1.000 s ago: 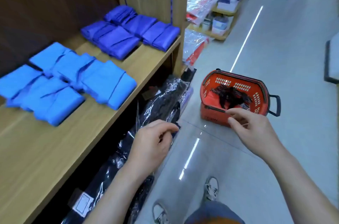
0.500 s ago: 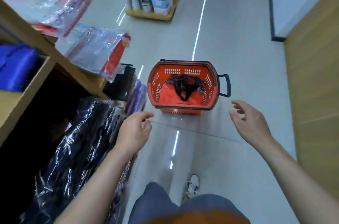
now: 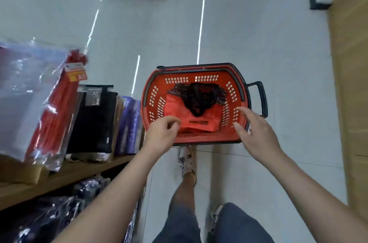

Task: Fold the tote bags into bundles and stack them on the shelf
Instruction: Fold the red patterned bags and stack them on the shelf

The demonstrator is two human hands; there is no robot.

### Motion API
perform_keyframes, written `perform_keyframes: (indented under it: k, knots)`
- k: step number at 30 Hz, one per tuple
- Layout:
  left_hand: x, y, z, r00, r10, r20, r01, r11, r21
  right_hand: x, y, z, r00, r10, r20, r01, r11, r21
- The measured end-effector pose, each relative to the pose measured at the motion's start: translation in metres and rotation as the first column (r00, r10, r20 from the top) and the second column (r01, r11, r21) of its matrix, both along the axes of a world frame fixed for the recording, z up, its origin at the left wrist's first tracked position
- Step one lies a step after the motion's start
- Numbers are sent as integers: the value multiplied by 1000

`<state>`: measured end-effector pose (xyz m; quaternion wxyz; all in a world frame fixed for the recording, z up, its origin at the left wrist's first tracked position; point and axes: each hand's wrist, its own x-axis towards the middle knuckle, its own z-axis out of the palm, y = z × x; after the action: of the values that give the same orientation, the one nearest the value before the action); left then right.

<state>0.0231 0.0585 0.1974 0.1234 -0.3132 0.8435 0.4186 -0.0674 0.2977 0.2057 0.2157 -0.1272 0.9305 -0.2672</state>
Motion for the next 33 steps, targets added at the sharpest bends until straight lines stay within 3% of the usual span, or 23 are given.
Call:
perform_keyframes:
  k: [5, 10, 15, 17, 19, 21, 24, 26, 30, 33]
  knots:
    - [-91, -21, -107, 999, -24, 42, 21, 997, 70, -58, -62, -109, 997, 8, 77, -11, 999, 39]
    - [-149, -31, -224, 993, -81, 85, 73, 993, 94, -107, -112, -238, 979, 127, 161, -146, 983, 108]
    - [-180, -36, -312, 959, -273, 81, 263, 958, 112, -138, -136, -329, 932, 142, 335, -239, 933, 270]
    - [-188, -38, -332, 926, -358, 120, 353, 934, 64, -137, -134, -350, 930, 155, 333, -273, 899, 342]
    - [-193, -37, -340, 876, -437, 204, 440, 897, 32, -129, -125, -356, 951, 211, 226, -278, 903, 327]
    - [-195, -33, -342, 835, -482, 267, 509, 860, -37, -120, -112, -346, 961, 268, 66, -276, 938, 209]
    - [-196, -36, -333, 853, -445, 273, 504, 837, -211, -117, -92, -309, 955, 292, -60, -289, 956, 47]
    - [-193, -40, -320, 886, -408, 223, 459, 842, -283, -121, -80, -279, 958, 275, -77, -277, 961, -13]
    - [-185, -39, -275, 840, -542, 15, 500, 763, -410, -129, -64, -227, 978, 173, -117, -186, 977, -104]
    - [-184, -46, -231, 867, -489, -98, 376, 769, -517, -135, -59, -198, 987, 32, -155, -49, 993, -106]
